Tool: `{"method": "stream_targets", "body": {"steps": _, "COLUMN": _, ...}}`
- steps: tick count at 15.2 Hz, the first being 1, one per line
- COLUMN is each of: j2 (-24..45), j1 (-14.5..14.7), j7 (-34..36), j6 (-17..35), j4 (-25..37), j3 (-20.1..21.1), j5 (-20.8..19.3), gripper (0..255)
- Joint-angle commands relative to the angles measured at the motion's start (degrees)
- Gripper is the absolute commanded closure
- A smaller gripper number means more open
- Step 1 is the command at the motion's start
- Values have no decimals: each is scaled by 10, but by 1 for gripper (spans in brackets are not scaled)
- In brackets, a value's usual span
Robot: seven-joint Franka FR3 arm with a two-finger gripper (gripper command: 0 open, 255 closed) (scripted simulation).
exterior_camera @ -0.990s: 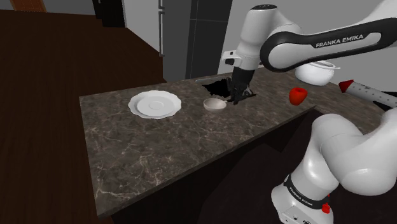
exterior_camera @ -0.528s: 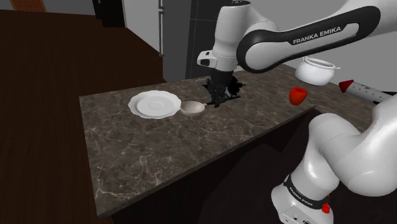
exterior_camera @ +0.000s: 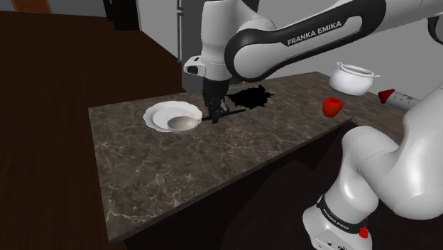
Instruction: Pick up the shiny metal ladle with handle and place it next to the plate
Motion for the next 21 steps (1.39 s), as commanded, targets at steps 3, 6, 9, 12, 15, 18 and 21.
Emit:
{"method": "stream_targets", "body": {"steps": 3, "j2": 76, "j1": 20, "j7": 15, "j6": -10, "j4": 80, "j3": 14, "j5": 29, "gripper": 255}}
{"method": "stream_targets", "body": {"steps": 6, "j2": 132, "j1": 31, "j7": 25, "j6": -21, "j4": 144, "j3": 23, "j5": 48, "gripper": 255}}
{"method": "stream_targets", "body": {"steps": 9, "j2": 190, "j1": 40, "j7": 34, "j6": -38, "j4": 215, "j3": 33, "j5": 65, "gripper": 255}}
{"method": "stream_targets", "body": {"steps": 12, "j2": 250, "j1": 46, "j7": 42, "j6": -60, "j4": 294, "j3": 42, "j5": 81, "gripper": 255}}
{"method": "stream_targets", "body": {"steps": 15, "j2": 314, "j1": 50, "j7": 50, "j6": -88, "j4": 384, "j3": 50, "j5": 95, "gripper": 255}}
{"method": "stream_targets", "body": {"steps": 18, "j2": 384, "j1": 51, "j7": 57, "j6": -125, "j4": 489, "j3": 57, "j5": 108, "gripper": 255}}
{"method": "stream_targets", "body": {"steps": 21, "j2": 411, "j1": 51, "j7": 61, "j6": -125, "j4": 515, "j3": 60, "j5": 112, "gripper": 255}}
